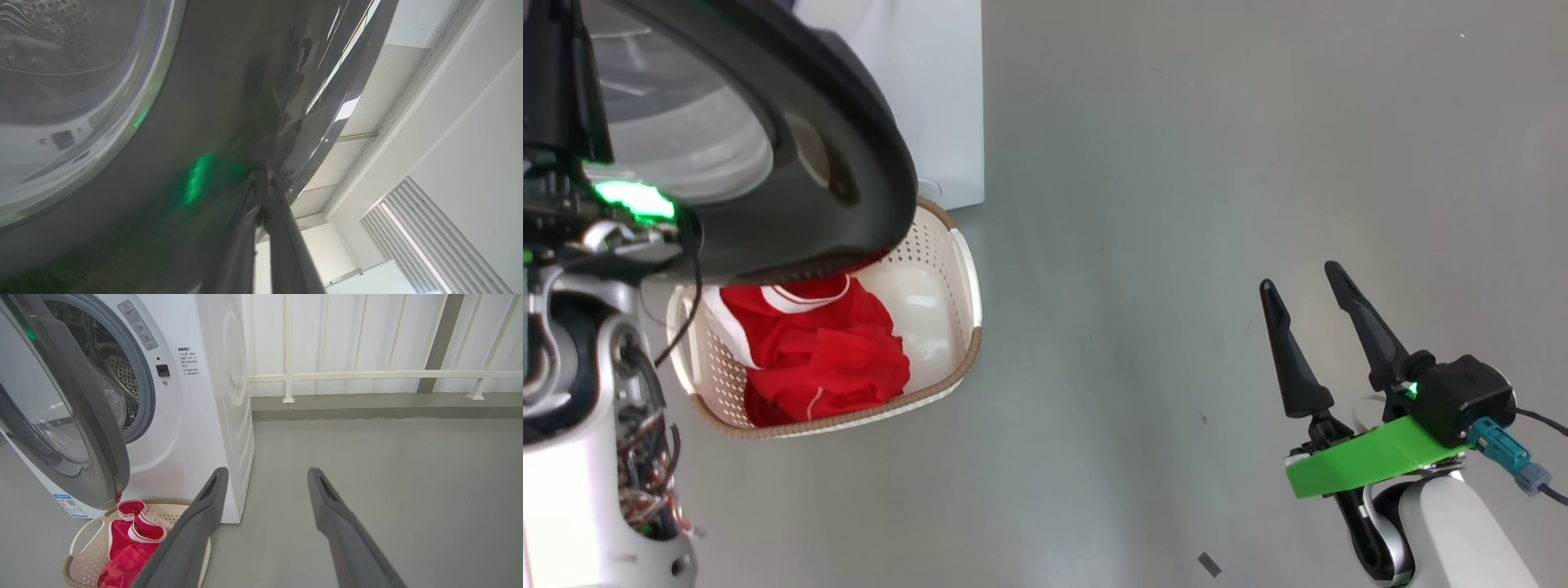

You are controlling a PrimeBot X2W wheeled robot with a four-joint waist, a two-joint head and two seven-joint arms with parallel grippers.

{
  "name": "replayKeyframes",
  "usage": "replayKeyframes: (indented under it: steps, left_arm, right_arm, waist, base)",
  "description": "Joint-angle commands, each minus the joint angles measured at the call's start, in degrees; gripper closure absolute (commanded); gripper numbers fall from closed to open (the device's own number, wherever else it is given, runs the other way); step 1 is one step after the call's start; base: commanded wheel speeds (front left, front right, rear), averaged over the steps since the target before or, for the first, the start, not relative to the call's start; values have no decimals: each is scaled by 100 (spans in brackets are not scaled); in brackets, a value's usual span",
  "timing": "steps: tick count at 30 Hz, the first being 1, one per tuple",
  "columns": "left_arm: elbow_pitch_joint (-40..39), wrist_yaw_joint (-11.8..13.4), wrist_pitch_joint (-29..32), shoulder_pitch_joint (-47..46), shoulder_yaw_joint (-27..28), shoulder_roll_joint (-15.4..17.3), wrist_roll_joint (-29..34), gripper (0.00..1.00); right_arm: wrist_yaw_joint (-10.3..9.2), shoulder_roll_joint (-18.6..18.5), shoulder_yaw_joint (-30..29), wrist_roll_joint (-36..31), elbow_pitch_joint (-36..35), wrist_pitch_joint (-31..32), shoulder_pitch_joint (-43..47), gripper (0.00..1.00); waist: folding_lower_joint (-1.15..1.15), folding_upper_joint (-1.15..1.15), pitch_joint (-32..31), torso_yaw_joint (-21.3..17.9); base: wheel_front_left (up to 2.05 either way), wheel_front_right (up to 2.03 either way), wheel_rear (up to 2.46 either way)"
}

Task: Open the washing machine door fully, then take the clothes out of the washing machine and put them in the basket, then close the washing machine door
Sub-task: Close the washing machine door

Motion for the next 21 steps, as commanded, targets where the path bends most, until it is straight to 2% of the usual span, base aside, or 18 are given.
replayKeyframes:
  steps: [1, 21]
  left_arm:
    - [-64, -76, -6, -213, 92, 199, 60, 100]
    - [901, -331, -86, -1304, 51, 381, 254, 100]
  right_arm:
    - [26, -6, 128, 96, -159, -52, -122, 0]
    - [26, -6, 187, 167, -211, -52, -298, 0]
  waist:
    - [0, 0, 72, -41]
    - [0, 0, 499, -243]
  base:
    - [0, 0, 0]
    - [0, 0, 0]
